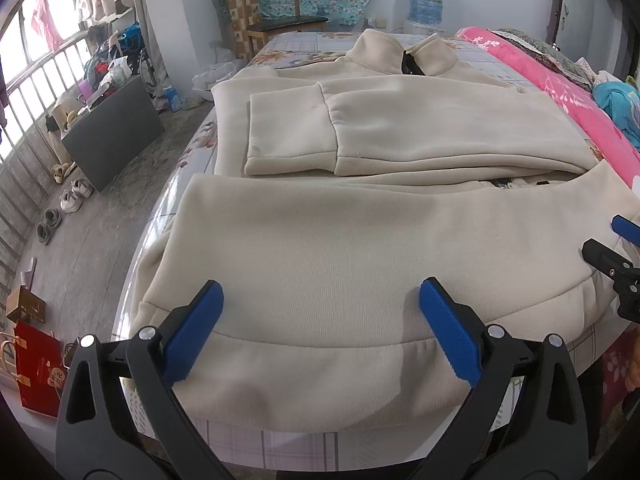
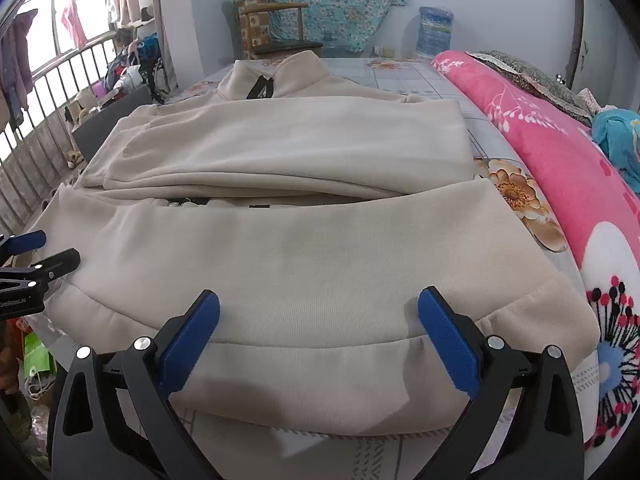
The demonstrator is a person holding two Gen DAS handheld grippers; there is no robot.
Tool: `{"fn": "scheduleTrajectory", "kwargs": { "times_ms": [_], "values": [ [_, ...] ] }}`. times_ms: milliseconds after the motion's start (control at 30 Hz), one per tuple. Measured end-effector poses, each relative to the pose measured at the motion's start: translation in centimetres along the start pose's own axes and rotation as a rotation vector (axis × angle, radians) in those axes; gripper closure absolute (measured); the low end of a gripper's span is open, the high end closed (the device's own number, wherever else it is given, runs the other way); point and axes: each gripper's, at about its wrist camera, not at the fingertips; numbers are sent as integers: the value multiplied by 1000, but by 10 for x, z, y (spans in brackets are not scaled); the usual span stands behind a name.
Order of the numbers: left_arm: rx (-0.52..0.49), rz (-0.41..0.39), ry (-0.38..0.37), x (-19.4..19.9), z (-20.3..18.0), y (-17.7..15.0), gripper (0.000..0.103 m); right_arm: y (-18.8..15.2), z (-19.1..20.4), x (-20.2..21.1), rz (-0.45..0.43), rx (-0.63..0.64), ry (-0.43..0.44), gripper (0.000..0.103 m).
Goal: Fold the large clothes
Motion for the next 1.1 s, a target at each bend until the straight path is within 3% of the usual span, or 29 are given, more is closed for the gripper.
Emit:
{"fn": "scheduleTrajectory", "kwargs": {
  "times_ms": [1100],
  "values": [
    [17,39,38,2,-2,3,8,1,-2,-2,18,0,-3,6]
  ]
}}
Point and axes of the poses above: each gripper's, at about its wrist camera, not at the fingertips, and x roughly against the way its jaws point, z to its left, y to its top, and after that the axes turned 7 degrees about y, right-handed
